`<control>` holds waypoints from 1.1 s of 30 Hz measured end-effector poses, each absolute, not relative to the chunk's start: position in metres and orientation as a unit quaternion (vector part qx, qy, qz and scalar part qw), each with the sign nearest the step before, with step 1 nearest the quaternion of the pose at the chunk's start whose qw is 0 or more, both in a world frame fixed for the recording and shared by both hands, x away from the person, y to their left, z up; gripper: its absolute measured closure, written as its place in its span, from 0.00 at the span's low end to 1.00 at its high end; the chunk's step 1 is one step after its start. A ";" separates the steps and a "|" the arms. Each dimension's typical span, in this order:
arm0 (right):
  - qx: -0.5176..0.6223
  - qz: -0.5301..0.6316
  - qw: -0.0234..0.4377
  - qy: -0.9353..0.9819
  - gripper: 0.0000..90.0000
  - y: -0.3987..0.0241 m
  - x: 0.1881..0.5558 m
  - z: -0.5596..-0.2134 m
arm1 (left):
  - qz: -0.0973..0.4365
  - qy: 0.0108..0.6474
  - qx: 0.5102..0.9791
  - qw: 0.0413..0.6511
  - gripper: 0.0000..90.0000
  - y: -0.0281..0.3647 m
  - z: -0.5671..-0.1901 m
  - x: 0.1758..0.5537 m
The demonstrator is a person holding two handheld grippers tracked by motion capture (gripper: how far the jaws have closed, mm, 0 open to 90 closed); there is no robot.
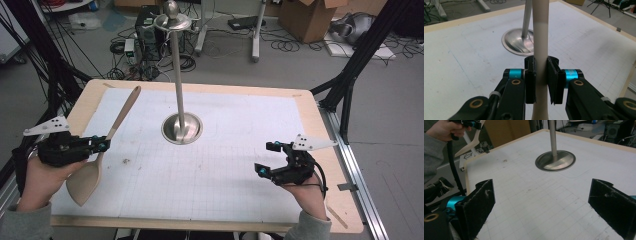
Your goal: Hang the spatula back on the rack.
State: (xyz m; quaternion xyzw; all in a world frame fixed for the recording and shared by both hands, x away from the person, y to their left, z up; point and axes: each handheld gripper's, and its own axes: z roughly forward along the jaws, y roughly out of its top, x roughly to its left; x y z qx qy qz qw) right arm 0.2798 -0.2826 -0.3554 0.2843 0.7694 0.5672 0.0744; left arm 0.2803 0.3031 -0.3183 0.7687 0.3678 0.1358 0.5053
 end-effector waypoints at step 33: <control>0.261 0.569 0.080 0.775 0.07 -0.283 0.277 -0.353 | 0.163 0.333 0.750 0.549 0.87 0.302 -0.260 0.313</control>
